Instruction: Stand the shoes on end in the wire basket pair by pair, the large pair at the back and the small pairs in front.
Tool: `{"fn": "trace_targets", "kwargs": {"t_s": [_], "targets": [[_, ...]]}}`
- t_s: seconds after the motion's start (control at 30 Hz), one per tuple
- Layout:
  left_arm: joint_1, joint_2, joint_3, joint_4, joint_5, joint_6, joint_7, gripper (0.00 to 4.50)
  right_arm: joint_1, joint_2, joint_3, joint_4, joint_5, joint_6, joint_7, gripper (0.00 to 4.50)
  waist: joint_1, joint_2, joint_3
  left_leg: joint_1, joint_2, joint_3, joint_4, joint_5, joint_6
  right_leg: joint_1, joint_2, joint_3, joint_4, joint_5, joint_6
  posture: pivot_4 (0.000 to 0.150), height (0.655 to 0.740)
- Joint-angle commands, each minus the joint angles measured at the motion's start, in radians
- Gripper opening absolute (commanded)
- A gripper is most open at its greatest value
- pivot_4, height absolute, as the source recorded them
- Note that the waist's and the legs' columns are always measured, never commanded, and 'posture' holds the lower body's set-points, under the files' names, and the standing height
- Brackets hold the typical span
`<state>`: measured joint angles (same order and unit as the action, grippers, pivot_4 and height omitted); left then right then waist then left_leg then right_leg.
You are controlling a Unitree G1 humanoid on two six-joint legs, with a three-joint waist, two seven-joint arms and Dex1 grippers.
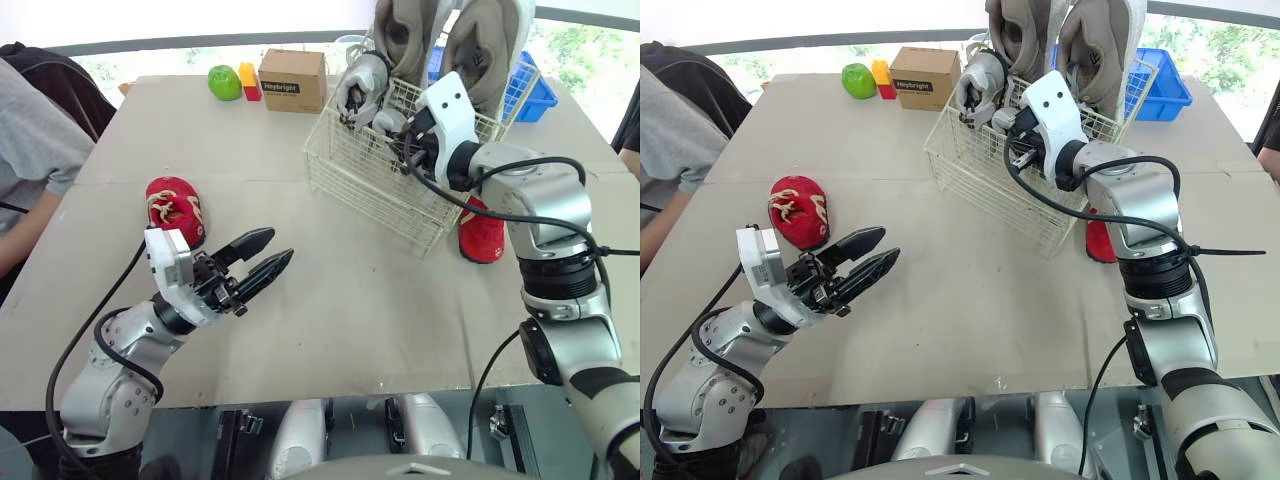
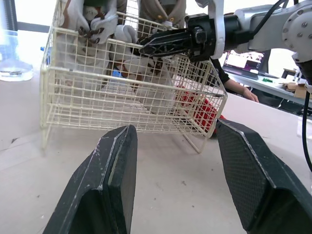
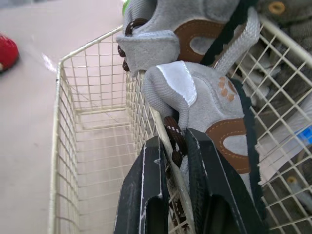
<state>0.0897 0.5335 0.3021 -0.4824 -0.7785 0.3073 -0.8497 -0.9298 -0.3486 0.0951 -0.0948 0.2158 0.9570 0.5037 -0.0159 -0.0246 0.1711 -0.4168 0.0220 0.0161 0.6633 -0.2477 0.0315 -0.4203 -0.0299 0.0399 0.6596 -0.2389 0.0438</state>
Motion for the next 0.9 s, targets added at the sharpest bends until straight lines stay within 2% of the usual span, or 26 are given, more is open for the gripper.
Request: {"fn": "trace_targets", "kwargs": {"t_s": [0.03,0.1,0.13,0.23,0.33,0.63,0.7,0.73,0.9], "targets": [[-0.009,-0.003,-0.008,-0.032,-0.001,-0.019,0.002,2.80,0.004,-0.015,-0.018,-0.052,0.041,-0.046,0.051,0.03,0.000,0.000,0.000,0.000,0.000,0.000,0.000,0.000,0.000,0.000,0.000,0.000,0.000,0.000,0.000,0.150,0.7400],[-0.023,-0.003,-0.016,-0.020,0.004,-0.019,0.001,2.80,0.016,-0.036,0.003,-0.057,0.040,-0.086,0.093,0.03,0.002,0.000,0.000,0.000,0.000,0.000,-0.001,0.000,0.000,0.000,0.000,0.000,0.000,0.000,0.000,0.150,0.7400],[-0.031,-0.003,-0.021,-0.012,0.006,-0.019,0.001,2.80,0.025,-0.058,0.028,-0.048,0.010,-0.128,0.101,0.87,0.001,0.000,0.000,0.000,0.000,0.000,-0.001,0.000,0.000,0.000,0.000,0.000,-0.001,0.000,0.000,0.150,0.7400],[-0.050,-0.004,-0.033,0.004,0.012,-0.019,0.000,2.80,0.044,-0.097,0.076,-0.033,-0.038,-0.212,0.129,0.87,-0.002,0.000,0.000,0.000,-0.001,0.002,0.000,0.000,0.000,0.000,0.002,0.001,0.000,0.000,0.000,0.150,0.7400],[-0.063,-0.002,-0.039,0.019,0.016,-0.020,-0.005,2.80,0.059,-0.134,0.108,-0.040,-0.043,-0.269,0.192,0.04,-0.004,0.001,0.000,0.001,0.000,0.002,0.000,0.000,0.000,0.000,0.004,0.002,0.001,0.000,0.000,0.150,0.7400],[-0.042,-0.002,-0.031,0.003,0.015,-0.028,-0.008,2.80,0.048,-0.180,0.155,-0.012,-0.096,-0.340,0.260,0.04,-0.004,0.001,0.000,0.001,0.000,0.002,0.001,0.000,0.000,0.000,0.005,0.002,0.001,0.000,0.000,0.150,0.7400],[-0.033,-0.002,-0.027,-0.005,0.014,-0.028,-0.007,2.80,0.037,-0.174,0.149,-0.007,-0.082,-0.311,0.272,0.53,-0.002,0.001,0.000,0.001,0.000,0.002,0.001,0.000,0.000,0.000,0.005,0.002,0.001,0.000,0.000,0.150,0.7400],[-0.029,-0.001,-0.025,-0.007,0.013,-0.029,-0.007,2.80,0.033,-0.170,0.147,-0.006,-0.083,-0.306,0.270,0.64,-0.002,0.001,0.000,0.001,0.000,0.002,0.001,0.000,0.000,0.000,0.003,0.002,0.001,0.000,0.000,0.150,0.7400],[-0.017,0.002,-0.018,-0.014,0.008,-0.030,-0.006,2.80,0.016,-0.159,0.139,-0.036,-0.096,-0.315,0.263,3.14,-0.001,0.001,0.001,0.001,0.000,0.001,0.001,0.000,0.000,0.000,0.001,0.002,0.002,0.000,0.000,0.150,0.7400]]}}
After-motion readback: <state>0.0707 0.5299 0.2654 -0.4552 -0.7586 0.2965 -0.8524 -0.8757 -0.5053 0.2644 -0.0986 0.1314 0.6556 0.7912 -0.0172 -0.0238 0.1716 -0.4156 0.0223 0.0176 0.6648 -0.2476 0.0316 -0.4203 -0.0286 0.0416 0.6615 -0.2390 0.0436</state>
